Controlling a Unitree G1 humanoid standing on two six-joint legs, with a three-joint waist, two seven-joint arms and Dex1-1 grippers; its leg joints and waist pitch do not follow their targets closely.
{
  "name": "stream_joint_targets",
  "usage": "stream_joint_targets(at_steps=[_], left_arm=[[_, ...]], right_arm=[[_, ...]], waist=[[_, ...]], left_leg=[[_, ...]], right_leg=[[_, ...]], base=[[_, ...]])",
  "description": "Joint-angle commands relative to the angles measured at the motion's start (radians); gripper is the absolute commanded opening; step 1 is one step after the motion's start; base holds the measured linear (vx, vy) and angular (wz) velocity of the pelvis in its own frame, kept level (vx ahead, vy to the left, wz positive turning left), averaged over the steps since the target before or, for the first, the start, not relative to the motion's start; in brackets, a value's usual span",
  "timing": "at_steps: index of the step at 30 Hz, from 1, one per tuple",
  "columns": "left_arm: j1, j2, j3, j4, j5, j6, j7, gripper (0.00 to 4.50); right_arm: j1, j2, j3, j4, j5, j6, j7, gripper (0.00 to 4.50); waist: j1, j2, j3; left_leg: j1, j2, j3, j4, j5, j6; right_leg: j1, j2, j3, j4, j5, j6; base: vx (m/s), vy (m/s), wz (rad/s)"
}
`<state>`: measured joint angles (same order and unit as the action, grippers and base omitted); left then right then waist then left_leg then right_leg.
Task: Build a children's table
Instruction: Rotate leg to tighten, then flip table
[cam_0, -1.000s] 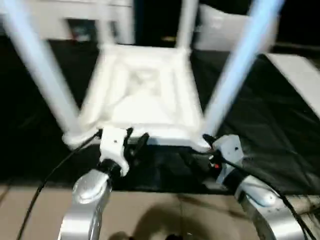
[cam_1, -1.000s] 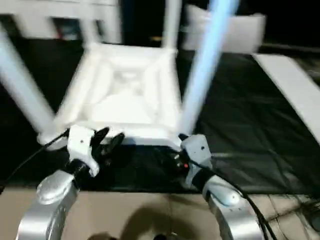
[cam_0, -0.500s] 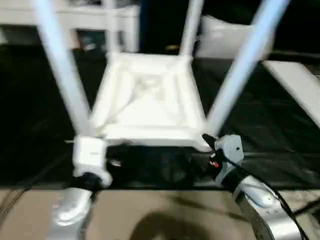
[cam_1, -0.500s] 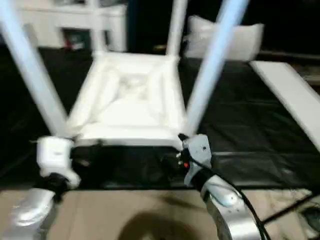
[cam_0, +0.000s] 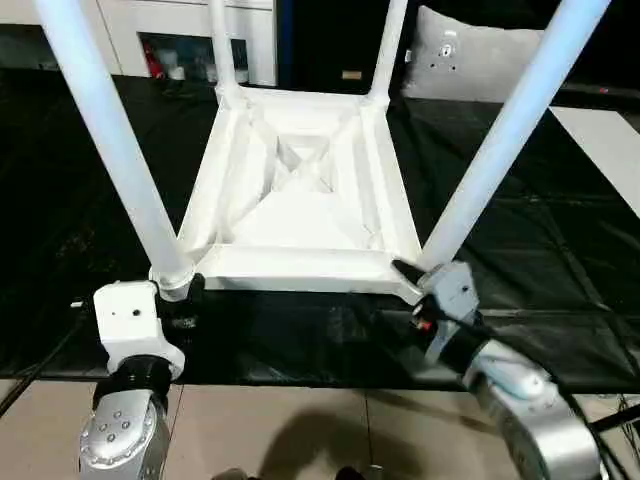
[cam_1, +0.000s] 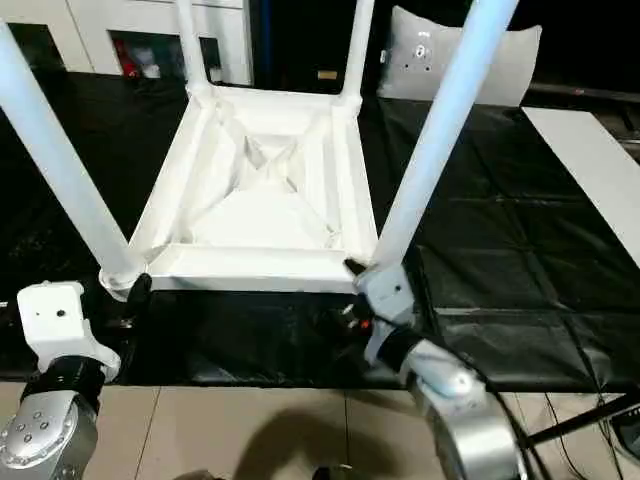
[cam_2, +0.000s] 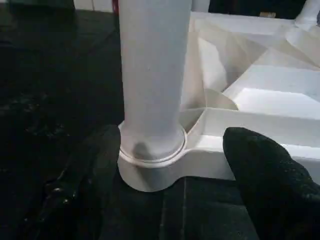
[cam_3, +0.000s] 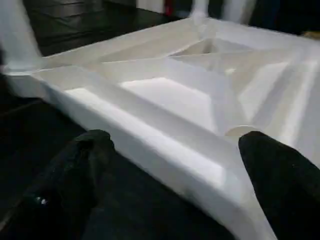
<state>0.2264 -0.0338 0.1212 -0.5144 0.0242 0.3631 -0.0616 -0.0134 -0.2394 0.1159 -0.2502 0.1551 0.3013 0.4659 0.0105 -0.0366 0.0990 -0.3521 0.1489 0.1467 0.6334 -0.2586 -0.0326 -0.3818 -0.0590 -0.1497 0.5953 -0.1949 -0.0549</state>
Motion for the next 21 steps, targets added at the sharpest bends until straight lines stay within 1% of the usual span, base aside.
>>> stream_joint_targets(at_steps=[1,2,3,4,5,6,7,8,9,10,11,12,13,14,15,16,17,18,19,20,21], left_arm=[[-0.014,0.002,0.004,0.028,0.002,-0.012,0.001,3.82],[-0.054,0.021,0.021,0.077,-0.009,-0.035,-0.015,3.82],[-0.057,0.023,0.022,0.081,-0.010,-0.036,-0.015,3.82],[-0.090,0.041,0.034,0.124,-0.014,-0.047,-0.017,3.82],[-0.135,0.065,0.049,0.182,-0.024,-0.064,-0.022,3.82],[-0.152,0.074,0.054,0.204,-0.030,-0.071,-0.025,3.82],[-0.175,0.092,0.058,0.232,-0.029,-0.081,-0.033,3.82],[-0.209,0.115,0.068,0.275,-0.041,-0.090,-0.050,3.53],[-0.209,0.115,0.068,0.275,-0.041,-0.090,-0.050,3.53],[-0.232,0.127,0.077,0.304,-0.050,-0.094,-0.059,3.53],[-0.237,0.131,0.079,0.310,-0.048,-0.095,-0.058,3.53],[-0.252,0.140,0.085,0.323,-0.043,-0.085,-0.051,3.53],[-0.256,0.142,0.088,0.328,-0.043,-0.085,-0.049,3.53],[-0.269,0.146,0.097,0.344,-0.050,-0.086,-0.047,3.53],[-0.278,0.151,0.099,0.364,-0.061,-0.100,-0.055,3.53],[-0.278,0.152,0.098,0.365,-0.062,-0.102,-0.057,3.53],[-0.280,0.153,0.091,0.372,-0.072,-0.112,-0.067,3.53],[-0.279,0.153,0.084,0.374,-0.072,-0.116,-0.067,3.53],[-0.278,0.153,0.081,0.374,-0.072,-0.117,-0.067,3.39],[-0.276,0.148,0.075,0.374,-0.070,-0.120,-0.065,3.39],[-0.275,0.146,0.074,0.374,-0.070,-0.121,-0.065,3.39]], right_arm=[[-0.008,-0.007,-0.029,0.020,0.002,-0.008,-0.007,4.50],[-0.017,-0.012,-0.032,0.030,0.009,-0.007,0.000,4.50],[-0.017,-0.012,-0.031,0.029,0.010,-0.007,0.001,4.50],[-0.018,-0.016,-0.022,0.028,0.013,-0.003,0.016,4.50],[-0.016,-0.022,-0.005,0.024,0.015,0.005,0.033,4.50],[-0.014,-0.025,0.004,0.023,0.014,0.009,0.039,4.50],[-0.010,-0.025,0.016,0.015,0.019,0.023,0.047,4.50],[-0.004,-0.020,0.033,0.004,0.034,0.039,0.061,4.50],[-0.004,-0.020,0.033,0.004,0.034,0.039,0.061,4.50],[0.001,-0.017,0.047,-0.007,0.050,0.049,0.077,4.50],[0.002,-0.016,0.051,-0.010,0.054,0.051,0.082,4.50],[0.007,-0.021,0.070,-0.021,0.061,0.054,0.104,4.50],[0.007,-0.023,0.076,-0.023,0.061,0.053,0.110,4.50],[0.007,-0.029,0.095,-0.027,0.061,0.048,0.130,4.50],[0.004,-0.028,0.105,-0.025,0.059,0.044,0.139,4.50],[0.003,-0.027,0.105,-0.025,0.058,0.043,0.139,4.50],[-0.004,-0.023,0.112,-0.020,0.058,0.042,0.142,4.50],[-0.011,-0.023,0.120,-0.015,0.057,0.035,0.149,4.50],[-0.013,-0.023,0.124,-0.013,0.056,0.032,0.152,4.50],[-0.021,-0.024,0.135,-0.008,0.058,0.028,0.162,4.50],[-0.023,-0.024,0.138,-0.007,0.059,0.029,0.165,4.50]], waist=[[0.002,0.001,-0.040],[0.001,0.001,-0.036],[0.001,0.001,-0.036],[0.002,0.001,-0.035],[0.001,-0.005,-0.034],[0.001,-0.001,-0.034],[0.002,-0.001,-0.034],[0.000,-0.006,-0.039],[0.001,-0.003,-0.039],[0.002,0.002,-0.041],[0.001,0.001,-0.043],[0.001,0.003,-0.046],[0.002,0.003,-0.048],[0.001,0.009,-0.050],[0.003,0.012,-0.050],[0.002,0.010,-0.050],[0.004,0.011,-0.049],[0.007,0.015,-0.048],[0.005,0.013,-0.048],[0.006,0.009,-0.047],[0.006,0.009,-0.047]], left_leg=[[-0.009,0.106,-0.041,-0.095,-0.083,0.115],[-0.006,0.100,-0.041,-0.097,-0.134,0.087],[-0.006,0.100,-0.041,-0.097,-0.134,0.087],[-0.004,0.099,-0.042,-0.098,-0.148,0.076],[-0.002,0.099,-0.043,-0.100,-0.153,0.071],[0.000,0.097,-0.044,-0.100,-0.164,0.066],[-0.002,0.096,-0.045,-0.100,-0.159,0.068],[-0.006,0.101,-0.047,-0.100,-0.132,0.072],[-0.006,0.100,-0.047,-0.100,-0.126,0.074],[-0.004,0.101,-0.048,-0.099,-0.119,0.074],[-0.006,0.103,-0.048,-0.099,-0.107,0.077],[-0.007,0.106,-0.049,-0.098,-0.086,0.081],[-0.008,0.107,-0.048,-0.097,-0.077,0.084],[-0.008,0.109,-0.050,-0.096,-0.053,0.089],[-0.007,0.107,-0.047,-0.094,-0.049,0.094],[-0.008,0.107,-0.045,-0.095,-0.053,0.096],[-0.010,0.107,-0.046,-0.095,-0.060,0.096],[-0.009,0.107,-0.046,-0.096,-0.068,0.093],[-0.009,0.108,-0.045,-0.096,-0.073,0.091],[-0.008,0.110,-0.046,-0.099,-0.094,0.085],[-0.009,0.109,-0.046,-0.099,-0.098,0.083]], right_leg=[[0.052,-0.126,0.103,-0.082,-0.223,-0.148],[0.048,-0.124,0.103,-0.095,-0.316,-0.112],[0.048,-0.124,0.103,-0.095,-0.316,-0.112],[0.046,-0.123,0.103,-0.098,-0.336,-0.096],[0.043,-0.122,0.103,-0.100,-0.350,-0.081],[0.042,-0.123,0.101,-0.102,-0.370,-0.069],[0.043,-0.124,0.101,-0.104,-0.371,-0.066],[0.046,-0.126,0.102,-0.098,-0.334,-0.072],[0.046,-0.127,0.103,-0.097,-0.328,-0.074],[0.045,-0.126,0.103,-0.094,-0.312,-0.082],[0.046,-0.126,0.103,-0.090,-0.280,-0.093],[0.048,-0.128,0.104,-0.083,-0.236,-0.107],[0.048,-0.128,0.104,-0.080,-0.212,-0.115],[0.048,-0.126,0.103,-0.074,-0.162,-0.132],[0.049,-0.129,0.104,-0.074,-0.146,-0.141],[0.049,-0.129,0.104,-0.075,-0.145,-0.145],[0.052,-0.131,0.104,-0.076,-0.153,-0.149],[0.051,-0.132,0.104,-0.078,-0.167,-0.152],[0.050,-0.131,0.104,-0.078,-0.171,-0.152],[0.050,-0.130,0.104,-0.080,-0.203,-0.149],[0.050,-0.131,0.104,-0.081,-0.213,-0.147]], base=[[0.000,0.000,0.00],[0.000,0.000,0.00],[0.000,0.000,0.00],[0.000,0.000,0.00],[0.000,0.000,0.00],[0.000,0.000,0.00],[0.000,0.000,0.00],[0.000,0.000,0.00],[0.000,0.000,0.00],[0.000,0.000,0.00],[0.000,0.000,0.00],[0.000,0.000,0.00],[0.000,0.000,0.00],[0.000,0.000,0.00],[0.000,0.000,0.00],[0.000,0.000,0.00],[0.000,0.000,0.00],[0.000,0.000,0.00],[0.000,0.000,0.00],[0.000,0.000,0.00],[0.000,0.000,0.00]])
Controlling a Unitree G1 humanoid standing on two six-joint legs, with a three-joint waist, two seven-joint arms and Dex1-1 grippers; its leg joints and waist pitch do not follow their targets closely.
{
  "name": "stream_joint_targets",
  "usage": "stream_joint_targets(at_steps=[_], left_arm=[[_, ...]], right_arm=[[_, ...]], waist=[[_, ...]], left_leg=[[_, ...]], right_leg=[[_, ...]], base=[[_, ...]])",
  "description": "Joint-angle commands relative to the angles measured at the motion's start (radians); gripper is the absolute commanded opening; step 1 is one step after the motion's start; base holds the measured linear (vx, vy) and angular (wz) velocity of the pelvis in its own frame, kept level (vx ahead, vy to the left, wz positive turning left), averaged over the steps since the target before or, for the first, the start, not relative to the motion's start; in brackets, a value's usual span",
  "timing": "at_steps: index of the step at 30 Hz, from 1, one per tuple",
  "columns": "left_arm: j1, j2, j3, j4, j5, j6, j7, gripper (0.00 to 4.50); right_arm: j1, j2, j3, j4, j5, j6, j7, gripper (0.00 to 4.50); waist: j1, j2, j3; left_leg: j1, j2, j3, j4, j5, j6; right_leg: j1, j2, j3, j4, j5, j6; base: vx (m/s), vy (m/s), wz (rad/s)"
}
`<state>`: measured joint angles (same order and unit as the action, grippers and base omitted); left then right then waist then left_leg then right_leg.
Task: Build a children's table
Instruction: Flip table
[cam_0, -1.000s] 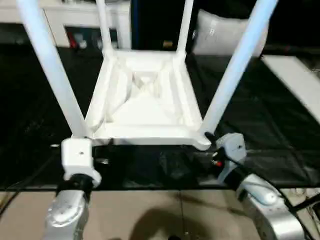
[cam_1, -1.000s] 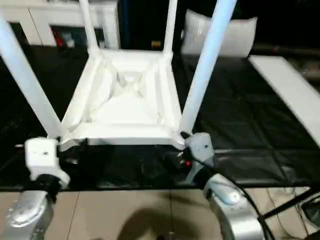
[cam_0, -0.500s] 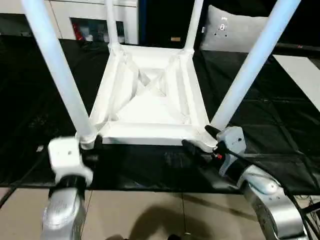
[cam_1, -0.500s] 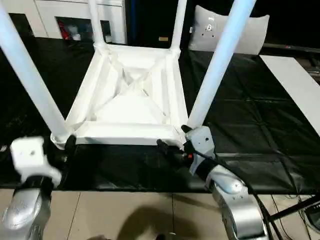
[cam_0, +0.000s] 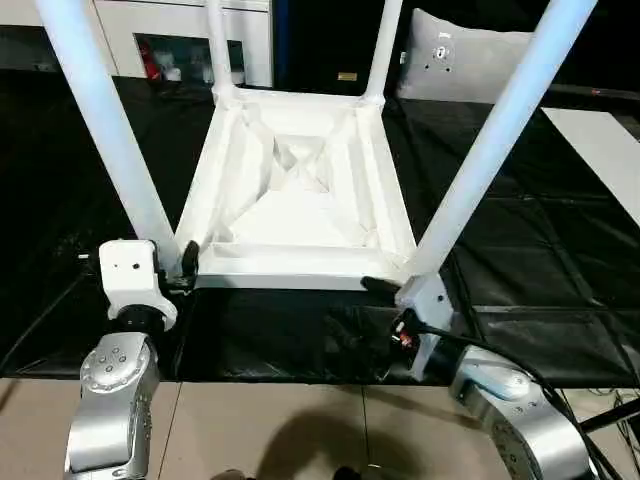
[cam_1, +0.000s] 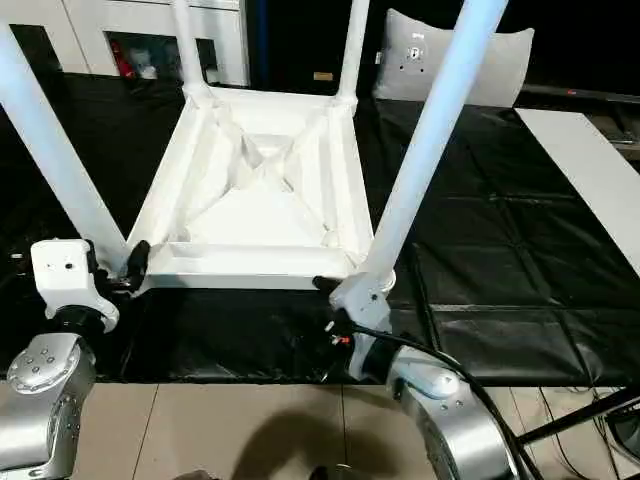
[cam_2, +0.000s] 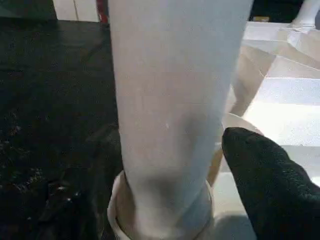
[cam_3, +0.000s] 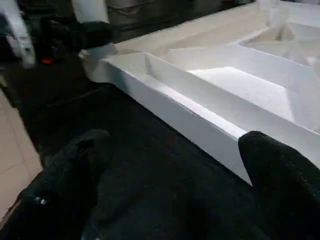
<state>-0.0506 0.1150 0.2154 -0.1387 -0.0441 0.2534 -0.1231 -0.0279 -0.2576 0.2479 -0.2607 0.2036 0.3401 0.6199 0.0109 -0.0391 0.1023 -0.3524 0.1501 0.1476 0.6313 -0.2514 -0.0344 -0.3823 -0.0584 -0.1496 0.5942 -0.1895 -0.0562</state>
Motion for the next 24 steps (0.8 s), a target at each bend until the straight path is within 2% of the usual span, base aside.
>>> stream_joint_targets(at_steps=[1,2,6,7,11,13,17,18,19,20,21,22,23,24], left_arm=[[0.002,-0.003,-0.023,-0.001,-0.005,-0.013,-0.005,3.21],[0.002,-0.003,-0.024,-0.001,-0.008,-0.014,-0.006,3.09],[0.002,-0.003,-0.024,0.007,-0.013,-0.025,-0.007,2.89],[0.002,-0.003,-0.024,0.009,-0.014,-0.027,-0.007,2.89],[-0.003,-0.005,-0.026,0.009,-0.031,-0.015,-0.018,2.64],[-0.006,-0.006,-0.026,0.012,-0.038,-0.014,-0.023,2.35],[-0.013,-0.005,-0.027,0.022,-0.052,-0.009,-0.031,2.12],[-0.016,-0.005,-0.026,0.026,-0.060,-0.004,-0.034,2.08],[-0.019,-0.005,-0.024,0.029,-0.065,-0.001,-0.037,2.07],[-0.029,-0.029,-0.009,0.027,-0.112,0.035,-0.031,2.07],[-0.032,-0.038,-0.004,0.024,-0.128,0.050,-0.029,2.06],[-0.036,-0.050,0.003,0.019,-0.149,0.067,-0.026,2.06],[-0.041,-0.090,0.033,-0.007,-0.215,0.130,0.001,2.06],[-0.043,-0.104,0.044,-0.016,-0.237,0.153,0.012,2.06]], right_arm=[[-0.011,-0.007,0.009,0.004,0.014,-0.007,0.016,4.50],[-0.012,-0.007,0.010,0.004,0.015,-0.005,0.019,4.50],[-0.019,-0.001,0.025,0.014,0.009,-0.008,0.027,4.50],[-0.020,0.000,0.026,0.015,0.008,-0.008,0.027,4.50],[-0.012,0.002,0.039,0.003,0.005,-0.009,0.025,4.50],[-0.002,0.003,0.043,-0.003,0.004,-0.010,0.022,4.50],[0.013,0.008,0.057,-0.007,-0.001,-0.014,0.019,4.50],[0.013,0.011,0.062,-0.004,-0.004,-0.015,0.017,4.50],[0.013,0.013,0.065,-0.002,-0.005,-0.016,0.016,4.50],[0.013,0.017,0.070,-0.002,-0.005,-0.009,0.013,4.50],[0.013,0.019,0.070,-0.003,-0.002,-0.004,0.012,4.50],[0.015,0.024,0.067,-0.005,0.003,0.003,0.008,4.50],[0.020,0.044,0.052,-0.005,0.011,0.034,-0.025,4.50],[0.020,0.051,0.046,-0.003,0.012,0.044,-0.038,4.50]], waist=[[0.005,0.012,-0.049],[0.008,0.010,-0.047],[0.013,0.011,-0.047],[0.016,0.020,-0.045],[0.021,0.019,-0.043],[0.021,0.019,-0.043],[0.021,0.017,-0.043],[0.023,0.022,-0.042],[0.022,0.021,-0.041],[0.022,0.022,-0.037],[0.021,0.014,-0.037],[0.025,0.017,-0.036],[0.025,0.018,-0.034],[0.026,0.009,-0.034]], left_leg=[[-0.008,0.109,-0.047,-0.097,-0.111,0.081],[-0.008,0.108,-0.046,-0.098,-0.119,0.075],[-0.007,0.109,-0.046,-0.099,-0.121,0.067],[-0.005,0.109,-0.047,-0.099,-0.122,0.065],[-0.005,0.111,-0.047,-0.102,-0.134,0.054],[-0.007,0.111,-0.047,-0.102,-0.133,0.053],[-0.008,0.110,-0.047,-0.103,-0.134,0.054],[-0.007,0.109,-0.047,-0.102,-0.131,0.053],[-0.006,0.110,-0.047,-0.103,-0.137,0.053],[-0.005,0.110,-0.047,-0.105,-0.156,0.046],[-0.006,0.111,-0.044,-0.104,-0.160,0.043],[-0.005,0.110,-0.047,-0.104,-0.159,0.042],[-0.006,0.110,-0.046,-0.104,-0.157,0.042],[-0.007,0.110,-0.046,-0.105,-0.151,0.041]], right_leg=[[0.050,-0.132,0.104,-0.081,-0.229,-0.144],[0.050,-0.133,0.105,-0.084,-0.256,-0.138],[0.048,-0.132,0.106,-0.084,-0.251,-0.135],[0.046,-0.132,0.106,-0.084,-0.249,-0.135],[0.047,-0.131,0.107,-0.082,-0.234,-0.138],[0.048,-0.132,0.108,-0.083,-0.234,-0.138],[0.049,-0.133,0.107,-0.085,-0.248,-0.132],[0.047,-0.135,0.107,-0.086,-0.248,-0.133],[0.046,-0.133,0.107,-0.088,-0.254,-0.132],[0.044,-0.132,0.107,-0.091,-0.274,-0.130],[0.045,-0.136,0.109,-0.091,-0.285,-0.131],[0.045,-0.136,0.107,-0.091,-0.294,-0.130],[0.044,-0.138,0.109,-0.092,-0.310,-0.130],[0.045,-0.140,0.108,-0.094,-0.335,-0.130]], base=[[0.000,0.000,0.00],[0.000,0.000,0.00],[0.000,0.000,0.00],[0.000,0.000,0.00],[0.000,0.000,0.00],[0.000,0.000,0.00],[0.000,0.000,0.00],[0.000,0.000,0.00],[0.000,0.000,0.00],[0.000,0.000,0.00],[0.000,0.000,0.00],[0.000,0.000,0.00],[0.000,0.000,0.00],[0.000,0.000,0.00]])
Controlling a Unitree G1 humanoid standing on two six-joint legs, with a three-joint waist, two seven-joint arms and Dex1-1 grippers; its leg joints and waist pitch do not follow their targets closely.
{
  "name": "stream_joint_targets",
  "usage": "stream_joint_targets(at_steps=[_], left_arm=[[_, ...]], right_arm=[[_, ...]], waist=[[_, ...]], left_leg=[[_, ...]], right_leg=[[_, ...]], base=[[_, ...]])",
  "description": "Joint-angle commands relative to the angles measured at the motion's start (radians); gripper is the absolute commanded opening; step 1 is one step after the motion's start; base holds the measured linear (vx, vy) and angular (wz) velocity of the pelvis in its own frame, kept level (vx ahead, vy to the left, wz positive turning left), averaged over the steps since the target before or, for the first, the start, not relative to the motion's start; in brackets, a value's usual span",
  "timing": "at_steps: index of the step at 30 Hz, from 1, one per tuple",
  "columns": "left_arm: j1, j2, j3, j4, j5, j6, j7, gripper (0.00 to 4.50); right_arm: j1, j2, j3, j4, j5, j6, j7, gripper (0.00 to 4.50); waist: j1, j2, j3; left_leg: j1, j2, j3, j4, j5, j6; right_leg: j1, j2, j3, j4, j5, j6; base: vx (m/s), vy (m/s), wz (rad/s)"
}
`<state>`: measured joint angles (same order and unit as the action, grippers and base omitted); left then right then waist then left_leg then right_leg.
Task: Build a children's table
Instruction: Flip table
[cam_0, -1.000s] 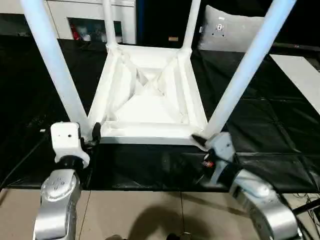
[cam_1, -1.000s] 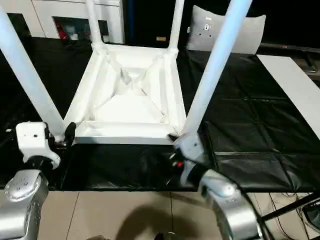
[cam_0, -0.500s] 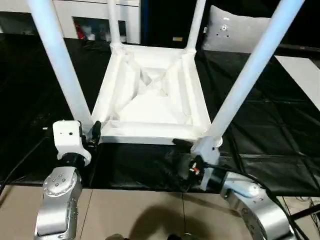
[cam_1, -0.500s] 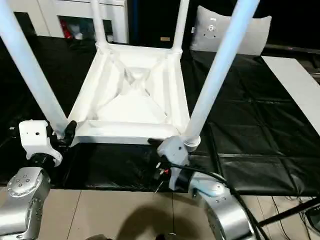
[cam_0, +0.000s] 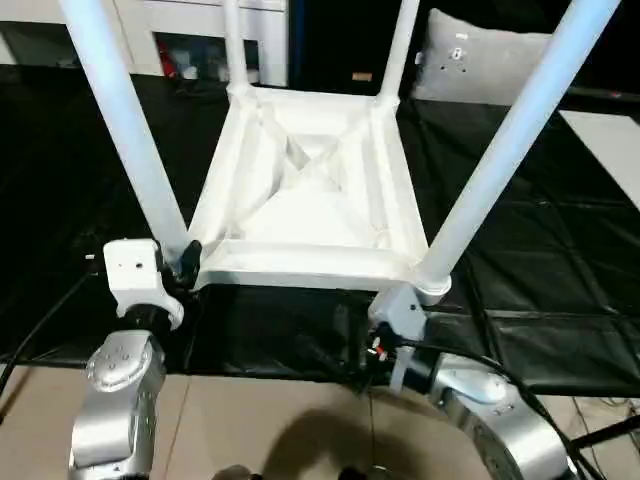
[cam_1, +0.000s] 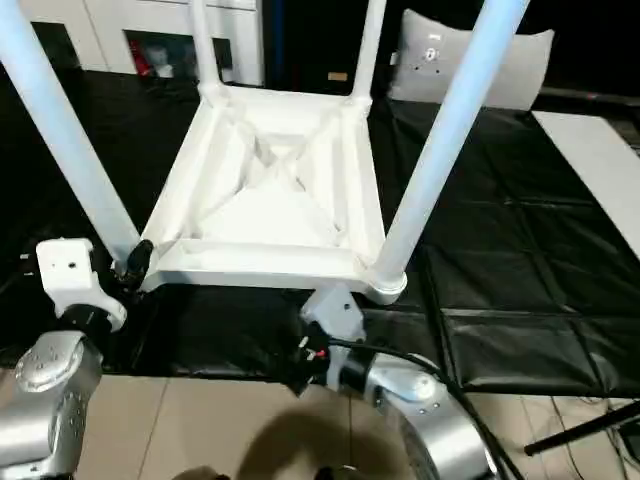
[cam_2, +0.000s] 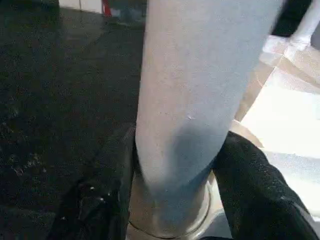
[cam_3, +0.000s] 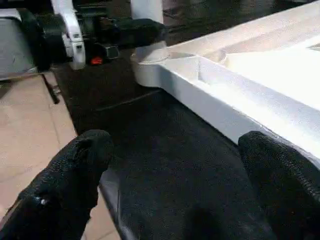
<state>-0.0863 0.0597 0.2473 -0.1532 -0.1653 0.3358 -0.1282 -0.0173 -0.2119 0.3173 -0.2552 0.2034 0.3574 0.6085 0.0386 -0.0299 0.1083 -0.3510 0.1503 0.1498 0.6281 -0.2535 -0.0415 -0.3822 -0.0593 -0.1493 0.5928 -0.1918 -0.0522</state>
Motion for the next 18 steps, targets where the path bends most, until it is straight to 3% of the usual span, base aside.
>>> stream_joint_targets(at_steps=[1,4,7,11,18], left_arm=[[-0.007,-0.051,0.013,-0.004,-0.121,0.077,0.019,2.06],[0.011,-0.139,0.035,-0.071,-0.267,0.261,0.065,2.06],[0.023,-0.208,0.038,-0.109,-0.348,0.322,0.107,2.06],[0.019,-0.253,0.049,-0.120,-0.381,0.363,0.126,2.06],[-0.001,-0.298,0.041,-0.126,-0.387,0.438,0.131,2.06]], right_arm=[[0.010,0.007,-0.024,-0.007,0.012,0.028,-0.029,4.50],[-0.005,0.069,-0.070,0.037,0.009,0.066,-0.129,4.50],[-0.020,0.110,-0.119,0.052,0.041,0.092,-0.182,4.50],[-0.029,0.139,-0.153,0.061,0.063,0.097,-0.213,4.50],[-0.077,0.227,-0.230,0.128,0.108,0.022,-0.267,4.50]], waist=[[-0.003,0.002,-0.039],[-0.007,-0.001,-0.040],[-0.007,-0.002,-0.044],[-0.002,0.004,-0.046],[-0.006,0.005,-0.052]], left_leg=[[-0.009,0.108,-0.047,-0.101,-0.148,0.048],[-0.011,0.107,-0.048,-0.101,-0.133,0.047],[-0.012,0.104,-0.043,-0.097,-0.095,0.060],[-0.012,0.099,-0.039,-0.099,-0.056,0.080],[-0.010,0.100,-0.037,-0.099,-0.050,0.073]], right_leg=[[0.045,-0.137,0.108,-0.092,-0.340,-0.130],[0.043,-0.139,0.108,-0.095,-0.367,-0.121],[0.044,-0.137,0.109,-0.090,-0.328,-0.132],[0.043,-0.127,0.107,-0.088,-0.286,-0.117],[0.047,-0.129,0.107,-0.085,-0.259,-0.115]], base=[[0.000,0.000,0.00],[0.000,0.000,0.00],[0.000,0.000,0.00],[0.000,0.000,0.00],[0.000,0.000,0.00]])
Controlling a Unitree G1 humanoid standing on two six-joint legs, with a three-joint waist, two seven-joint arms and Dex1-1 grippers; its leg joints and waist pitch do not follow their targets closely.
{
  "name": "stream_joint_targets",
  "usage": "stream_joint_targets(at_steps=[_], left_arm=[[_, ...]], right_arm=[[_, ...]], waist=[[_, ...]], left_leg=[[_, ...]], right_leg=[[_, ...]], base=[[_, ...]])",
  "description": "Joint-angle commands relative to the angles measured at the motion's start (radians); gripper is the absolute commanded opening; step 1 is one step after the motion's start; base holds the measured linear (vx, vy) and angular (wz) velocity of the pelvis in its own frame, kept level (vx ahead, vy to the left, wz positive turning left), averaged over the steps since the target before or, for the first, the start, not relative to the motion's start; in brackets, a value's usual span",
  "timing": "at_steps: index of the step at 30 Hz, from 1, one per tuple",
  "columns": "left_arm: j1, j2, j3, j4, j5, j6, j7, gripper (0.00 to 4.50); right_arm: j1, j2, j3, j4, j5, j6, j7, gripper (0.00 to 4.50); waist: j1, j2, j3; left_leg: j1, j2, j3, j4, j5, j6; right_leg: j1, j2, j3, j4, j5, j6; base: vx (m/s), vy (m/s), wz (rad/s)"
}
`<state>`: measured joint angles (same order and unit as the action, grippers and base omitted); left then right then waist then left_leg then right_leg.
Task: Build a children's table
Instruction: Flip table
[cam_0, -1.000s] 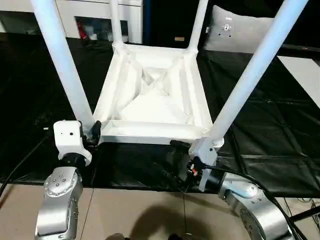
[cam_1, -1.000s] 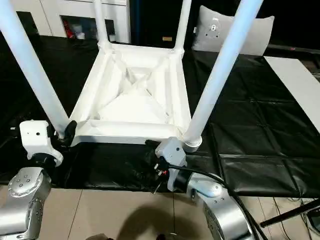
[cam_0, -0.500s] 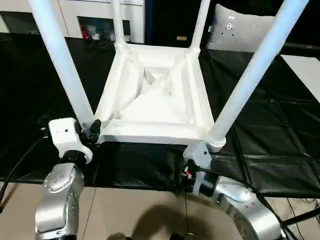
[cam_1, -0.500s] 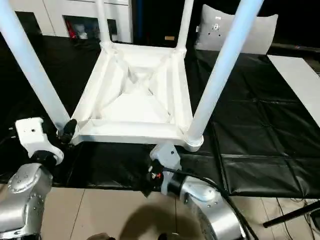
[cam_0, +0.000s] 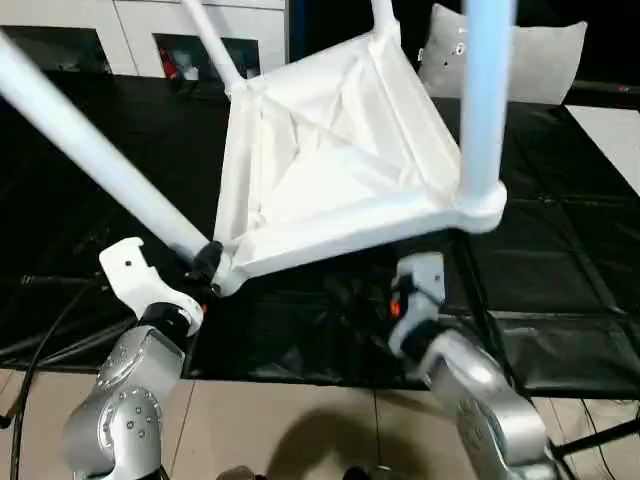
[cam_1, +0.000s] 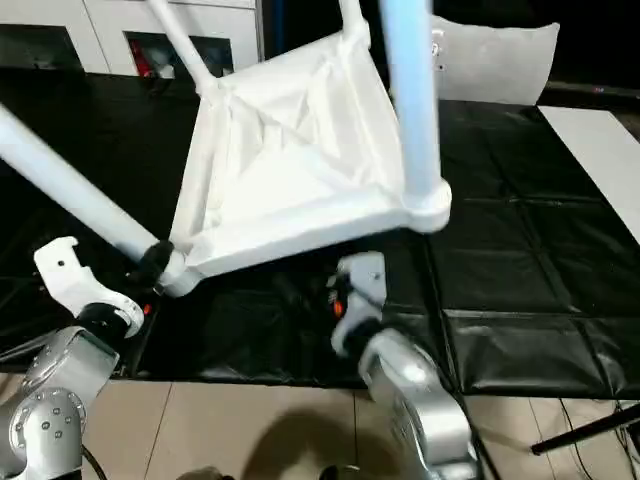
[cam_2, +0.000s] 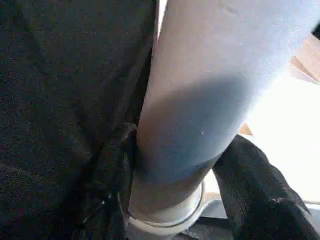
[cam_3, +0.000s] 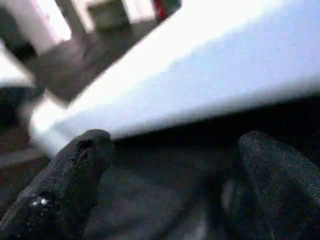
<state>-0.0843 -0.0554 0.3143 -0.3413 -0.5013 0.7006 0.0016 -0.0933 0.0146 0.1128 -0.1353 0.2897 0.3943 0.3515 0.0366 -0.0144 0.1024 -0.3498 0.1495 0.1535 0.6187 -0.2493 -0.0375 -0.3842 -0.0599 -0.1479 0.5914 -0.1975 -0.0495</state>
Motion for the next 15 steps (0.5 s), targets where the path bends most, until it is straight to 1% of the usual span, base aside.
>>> stream_joint_targets(at_steps=[1,2,3,4,5,7,9,10,11,13,15], left_arm=[[-0.006,-0.192,-0.025,0.057,-0.061,0.080,0.012,2.06],[-0.009,-0.193,-0.027,0.059,-0.114,0.082,0.042,2.06],[-0.011,-0.192,-0.027,0.065,-0.144,0.083,0.054,2.06],[-0.013,-0.193,-0.027,0.071,-0.166,0.083,0.061,2.06],[-0.015,-0.197,-0.025,0.078,-0.186,0.083,0.067,2.06],[-0.017,-0.202,-0.021,0.080,-0.193,0.084,0.069,2.06],[-0.020,-0.209,-0.018,0.082,-0.198,0.085,0.071,2.06],[-0.022,-0.230,-0.021,0.074,-0.196,0.096,0.078,2.06],[-0.022,-0.238,-0.029,0.073,-0.191,0.099,0.078,2.06],[-0.020,-0.243,-0.050,0.079,-0.172,0.103,0.072,2.06],[-0.018,-0.238,-0.064,0.083,-0.173,0.098,0.078,2.06]], right_arm=[[-0.014,0.022,-0.045,0.022,0.040,-0.027,-0.018,4.50],[-0.038,0.052,-0.074,0.052,0.066,-0.035,-0.040,4.50],[-0.052,0.068,-0.088,0.072,0.078,-0.036,-0.052,4.50],[-0.063,0.081,-0.098,0.090,0.087,-0.036,-0.061,4.50],[-0.075,0.096,-0.107,0.109,0.097,-0.037,-0.066,4.50],[-0.081,0.104,-0.111,0.118,0.104,-0.038,-0.065,4.50],[-0.087,0.114,-0.115,0.126,0.112,-0.044,-0.066,4.50],[-0.108,0.155,-0.132,0.144,0.143,-0.068,-0.067,4.50],[-0.123,0.180,-0.144,0.155,0.164,-0.084,-0.068,4.50],[-0.158,0.226,-0.163,0.177,0.206,-0.120,-0.065,4.50],[-0.182,0.246,-0.174,0.196,0.218,-0.138,-0.065,4.50]], waist=[[-0.004,-0.009,-0.048],[-0.005,-0.009,-0.051],[-0.006,-0.007,-0.050],[-0.005,-0.009,-0.052],[-0.004,-0.008,-0.051],[-0.003,-0.008,-0.052],[-0.001,-0.009,-0.055],[-0.001,-0.011,-0.055],[0.000,-0.009,-0.057],[-0.001,-0.010,-0.055],[-0.004,-0.011,-0.055]], left_leg=[[-0.010,0.102,-0.040,-0.091,-0.045,0.073],[-0.011,0.103,-0.041,-0.090,-0.042,0.074],[-0.010,0.102,-0.041,-0.090,-0.043,0.070],[-0.009,0.101,-0.040,-0.090,-0.044,0.070],[-0.008,0.100,-0.038,-0.090,-0.044,0.062],[-0.009,0.099,-0.036,-0.089,-0.036,0.061],[-0.009,0.100,-0.037,-0.088,-0.014,0.063],[-0.010,0.100,-0.036,-0.088,-0.012,0.063],[-0.010,0.099,-0.036,-0.087,-0.013,0.066],[-0.011,0.098,-0.036,-0.088,-0.023,0.068],[-0.011,0.098,-0.036,-0.088,-0.030,0.065]], right_leg=[[0.048,-0.129,0.107,-0.081,-0.242,-0.117],[0.050,-0.129,0.107,-0.079,-0.237,-0.119],[0.049,-0.128,0.106,-0.077,-0.231,-0.130],[0.049,-0.128,0.105,-0.079,-0.233,-0.130],[0.048,-0.126,0.105,-0.078,-0.237,-0.126],[0.049,-0.126,0.106,-0.078,-0.229,-0.122],[0.050,-0.125,0.106,-0.074,-0.202,-0.118],[0.051,-0.126,0.106,-0.073,-0.197,-0.118],[0.052,-0.129,0.105,-0.072,-0.195,-0.120],[0.052,-0.128,0.104,-0.077,-0.219,-0.105],[0.051,-0.125,0.103,-0.077,-0.232,-0.100]], base=[[0.000,0.000,0.00],[0.000,0.000,0.00],[0.000,0.000,0.00],[0.000,0.000,0.00],[0.000,0.000,0.00],[0.000,0.000,0.00],[0.000,0.000,0.00],[0.000,0.000,0.00],[0.000,0.000,0.00],[0.000,0.000,0.00],[0.000,0.000,0.00]])
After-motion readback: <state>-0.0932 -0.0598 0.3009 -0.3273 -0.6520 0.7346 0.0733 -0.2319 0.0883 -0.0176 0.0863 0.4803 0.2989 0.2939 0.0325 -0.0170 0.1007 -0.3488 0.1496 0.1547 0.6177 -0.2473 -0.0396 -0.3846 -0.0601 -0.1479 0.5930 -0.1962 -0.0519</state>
